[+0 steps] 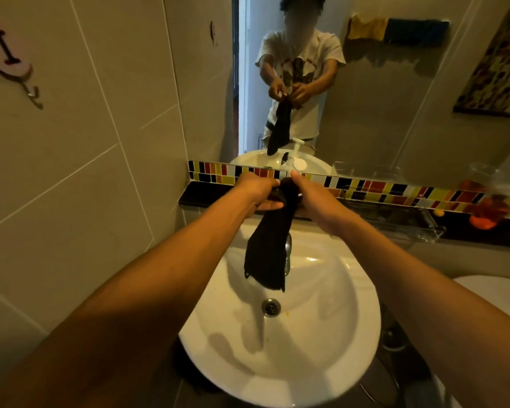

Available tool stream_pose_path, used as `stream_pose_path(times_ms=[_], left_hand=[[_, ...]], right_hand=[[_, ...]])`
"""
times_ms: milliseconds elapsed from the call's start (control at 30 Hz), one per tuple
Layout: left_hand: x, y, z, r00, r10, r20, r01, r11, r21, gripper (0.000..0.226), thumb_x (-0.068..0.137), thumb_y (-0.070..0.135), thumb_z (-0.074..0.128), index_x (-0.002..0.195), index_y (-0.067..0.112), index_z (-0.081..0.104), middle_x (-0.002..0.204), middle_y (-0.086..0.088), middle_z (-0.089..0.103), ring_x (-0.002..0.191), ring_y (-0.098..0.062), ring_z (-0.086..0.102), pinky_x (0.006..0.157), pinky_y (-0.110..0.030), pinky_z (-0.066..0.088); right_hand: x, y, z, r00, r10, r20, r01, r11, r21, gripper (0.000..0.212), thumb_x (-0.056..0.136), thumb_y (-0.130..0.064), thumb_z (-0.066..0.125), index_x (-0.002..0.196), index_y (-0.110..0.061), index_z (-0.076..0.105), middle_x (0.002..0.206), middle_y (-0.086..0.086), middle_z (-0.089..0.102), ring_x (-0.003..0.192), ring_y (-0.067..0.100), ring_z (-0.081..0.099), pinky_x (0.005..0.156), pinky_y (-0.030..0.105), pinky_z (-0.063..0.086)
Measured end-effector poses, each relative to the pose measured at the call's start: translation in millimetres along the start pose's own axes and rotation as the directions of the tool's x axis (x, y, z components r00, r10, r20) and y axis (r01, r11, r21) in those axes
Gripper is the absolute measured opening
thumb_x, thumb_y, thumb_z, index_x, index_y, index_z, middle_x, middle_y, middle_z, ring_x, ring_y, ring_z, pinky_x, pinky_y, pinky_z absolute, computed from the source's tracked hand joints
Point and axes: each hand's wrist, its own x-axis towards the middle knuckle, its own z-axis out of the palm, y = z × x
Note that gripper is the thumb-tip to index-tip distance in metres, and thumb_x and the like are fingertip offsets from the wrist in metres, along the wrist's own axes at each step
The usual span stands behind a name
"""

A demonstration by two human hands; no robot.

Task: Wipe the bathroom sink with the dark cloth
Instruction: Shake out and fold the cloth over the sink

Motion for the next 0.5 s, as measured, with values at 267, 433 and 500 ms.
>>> stream_pose_path(times_ms=[267, 433, 500], left_hand=[[-6, 7, -22, 1.000, -0.019, 0.006, 0.019, 0.999, 0.037, 0.020, 0.096, 0.013, 0.052, 0.112, 0.002, 0.059, 0.074, -0.011, 0.070, 0.051, -0.014, 0.070, 0.047, -0.023, 0.057], [-1, 1, -36, 0.999, 0.010, 0.037, -0.014, 0.995, 0.103, 0.017, 0.095, 0.021, 0.050, 0.103, 0.013, 0.063, 0.081, -0.001, 0.072, 0.084, -0.014, 0.067, 0.078, -0.031, 0.054], [0, -4, -46, 0.996, 0.094, 0.009, -0.094, 0.977, 0.190, 0.015, 0.095, 0.020, 0.051, 0.103, 0.014, 0.062, 0.085, -0.001, 0.069, 0.082, -0.014, 0.063, 0.075, -0.029, 0.050]], right_hand=[[10, -6, 5, 0.986, 0.009, 0.169, 0.036, 0.964, -0.265, 0.029, 0.089, -0.013, 0.060, 0.118, -0.013, 0.061, 0.101, -0.004, 0.067, 0.095, 0.009, 0.063, 0.088, 0.025, 0.047], [17, -5, 8, 0.993, -0.013, 0.115, 0.051, 0.940, -0.338, 0.026, 0.096, -0.018, 0.049, 0.119, -0.013, 0.059, 0.098, -0.004, 0.065, 0.096, 0.010, 0.061, 0.077, 0.021, 0.047], [18, -8, 6, 0.995, -0.004, 0.103, 0.038, 0.941, -0.336, 0.022, 0.098, -0.018, 0.046, 0.113, -0.013, 0.061, 0.096, -0.001, 0.066, 0.095, 0.012, 0.061, 0.073, 0.022, 0.046]])
